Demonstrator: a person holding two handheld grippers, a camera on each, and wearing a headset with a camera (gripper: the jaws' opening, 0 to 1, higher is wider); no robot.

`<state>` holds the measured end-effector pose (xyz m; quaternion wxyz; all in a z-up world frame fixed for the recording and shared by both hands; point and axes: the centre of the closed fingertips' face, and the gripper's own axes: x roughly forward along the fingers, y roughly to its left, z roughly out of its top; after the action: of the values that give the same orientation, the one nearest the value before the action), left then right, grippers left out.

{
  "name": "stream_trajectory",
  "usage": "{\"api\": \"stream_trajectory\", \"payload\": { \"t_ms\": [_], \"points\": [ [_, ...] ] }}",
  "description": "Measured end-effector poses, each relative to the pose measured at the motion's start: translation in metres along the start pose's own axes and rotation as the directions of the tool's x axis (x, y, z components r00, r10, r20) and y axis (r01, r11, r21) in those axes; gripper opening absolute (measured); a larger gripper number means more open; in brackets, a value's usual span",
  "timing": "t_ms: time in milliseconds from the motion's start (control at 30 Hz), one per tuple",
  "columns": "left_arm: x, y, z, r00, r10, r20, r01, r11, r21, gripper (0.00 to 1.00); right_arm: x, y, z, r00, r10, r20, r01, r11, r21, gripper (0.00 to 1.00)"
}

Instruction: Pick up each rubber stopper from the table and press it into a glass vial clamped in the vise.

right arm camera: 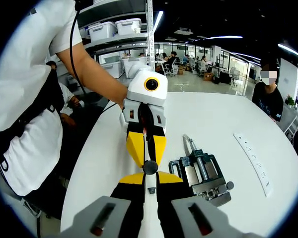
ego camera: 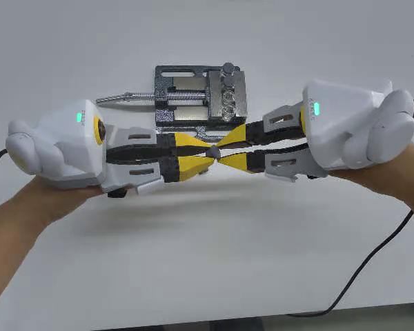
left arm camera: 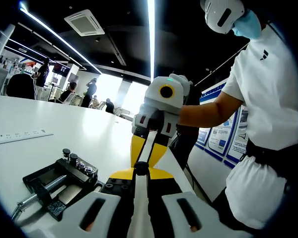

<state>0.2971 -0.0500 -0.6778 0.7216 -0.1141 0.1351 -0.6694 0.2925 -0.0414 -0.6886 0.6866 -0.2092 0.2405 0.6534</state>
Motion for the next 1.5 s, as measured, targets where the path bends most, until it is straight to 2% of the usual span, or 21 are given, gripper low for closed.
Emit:
{"api": "stream_trajectory", "payload": {
  "t_ms": [367, 467, 567, 667, 767, 933, 1267, 1500],
  "points": [
    [0.002, 0.000, -0.001, 1.0000, -0.003, -0.005, 0.003, 1.000, 0.011, 0.03, -0.001, 0.000, -0.002, 0.9998, 0.001, -0.022, -0.001, 1.000, -0.017, 0.07],
    [0.002, 0.000, 0.002, 0.9999, 0.001, 0.013, -0.001, 1.000, 0.011, 0.03, -0.001, -0.001, -0.004, 0.9996, -0.001, -0.028, 0.001, 1.000, 0.011, 0.07],
    [0.002, 0.000, 0.004, 0.9999, 0.002, 0.015, -0.002, 1.000, 0.022, 0.03, -0.002, 0.000, -0.006, 0.9996, 0.006, -0.029, -0.005, 1.000, 0.020, 0.10],
    [0.002, 0.000, 0.001, 1.0000, 0.002, 0.000, -0.002, 0.999, 0.041, 0.03, -0.006, 0.000, -0.004, 0.9999, 0.009, -0.013, -0.008, 0.999, 0.047, 0.11],
    [0.002, 0.000, -0.003, 0.9999, -0.004, -0.010, 0.004, 0.999, 0.042, 0.03, -0.007, -0.001, 0.000, 0.9999, 0.010, -0.006, -0.010, 0.999, 0.045, 0.12],
    [0.003, -0.004, -0.005, 0.9996, -0.022, -0.018, 0.023, 0.999, 0.043, 0.03, -0.007, 0.001, 0.000, 0.9992, 0.034, -0.023, -0.033, 0.999, 0.019, 0.14],
    [0.003, -0.009, -0.004, 0.9988, -0.047, -0.011, 0.048, 0.998, 0.029, 0.03, -0.006, 0.014, 0.009, 0.9932, 0.116, -0.010, -0.116, 0.993, -0.007, 0.15],
    [0.002, -0.011, -0.002, 0.9984, -0.056, -0.007, 0.057, 0.998, 0.026, 0.03, -0.006, 0.013, 0.009, 0.9935, 0.113, -0.013, -0.114, 0.993, -0.015, 0.14]
  ]
}}
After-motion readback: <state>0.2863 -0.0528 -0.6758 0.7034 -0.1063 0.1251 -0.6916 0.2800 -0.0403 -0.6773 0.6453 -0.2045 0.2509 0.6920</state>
